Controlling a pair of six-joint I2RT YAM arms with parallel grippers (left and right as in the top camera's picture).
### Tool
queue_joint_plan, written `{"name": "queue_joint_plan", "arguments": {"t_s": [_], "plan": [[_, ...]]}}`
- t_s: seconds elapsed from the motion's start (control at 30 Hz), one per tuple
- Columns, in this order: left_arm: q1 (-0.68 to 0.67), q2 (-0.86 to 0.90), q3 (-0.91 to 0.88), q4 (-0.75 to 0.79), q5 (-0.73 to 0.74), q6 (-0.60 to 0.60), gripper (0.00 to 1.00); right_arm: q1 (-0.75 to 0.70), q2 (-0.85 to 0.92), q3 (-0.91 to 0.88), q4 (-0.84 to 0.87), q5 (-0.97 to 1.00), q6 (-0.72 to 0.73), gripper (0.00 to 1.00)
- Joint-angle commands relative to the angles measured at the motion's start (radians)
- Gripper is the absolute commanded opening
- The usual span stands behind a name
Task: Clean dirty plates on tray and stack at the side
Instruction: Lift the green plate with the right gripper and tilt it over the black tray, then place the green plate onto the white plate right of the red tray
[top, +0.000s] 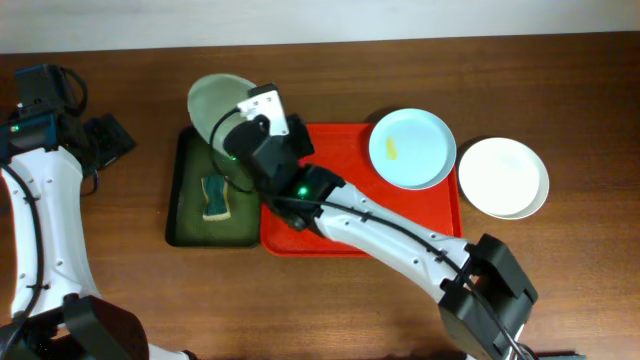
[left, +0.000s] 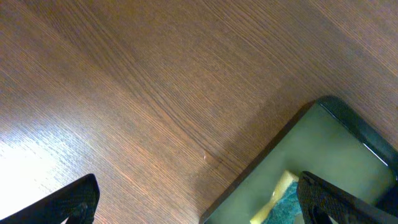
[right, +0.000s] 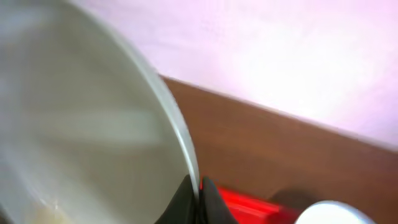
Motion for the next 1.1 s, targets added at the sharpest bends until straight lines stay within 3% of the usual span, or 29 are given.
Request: {"name": "queue_joint_plan", "arguments": {"t_s": [0.0, 0.13, 0.23, 0.33, 0.8, 0.93, 1.07], "plan": [[0.003, -0.008, 0.006, 0.001, -0.004, -0.017, 0.99, 0.042, 0.0, 0.019, 0.158, 0.175, -0.35, 0.04], [0.003, -0.008, 0.006, 0.001, -0.004, -0.017, 0.99, 0.058, 0.0, 0.019, 0.364, 0.205, -0.643, 0.04], [0.003, -0.008, 0.006, 0.001, -0.004, -0.017, 0.99, 0.058, 0.0, 0.019, 0.497, 0.205, -0.757, 0.04], [0.003, -0.008, 0.006, 0.001, -0.004, -0.017, 0.99, 0.058, 0.0, 0.019, 0.583, 0.205, -0.763, 0.04], [0.003, -0.008, 0.006, 0.001, -0.004, -0.017, 0.99, 0.059, 0.0, 0.019, 0.569, 0.205, -0.751, 0.04], [0.003, -0.008, 0.006, 0.001, -0.004, -0.017, 0.99, 0.058, 0.0, 0.019, 0.415, 0.204, -0.548, 0.04], [0.003, -0.008, 0.006, 0.001, -0.004, -0.017, 0.99, 0.056, 0.001, 0.019, -0.007, 0.147, -0.074, 0.04]]}}
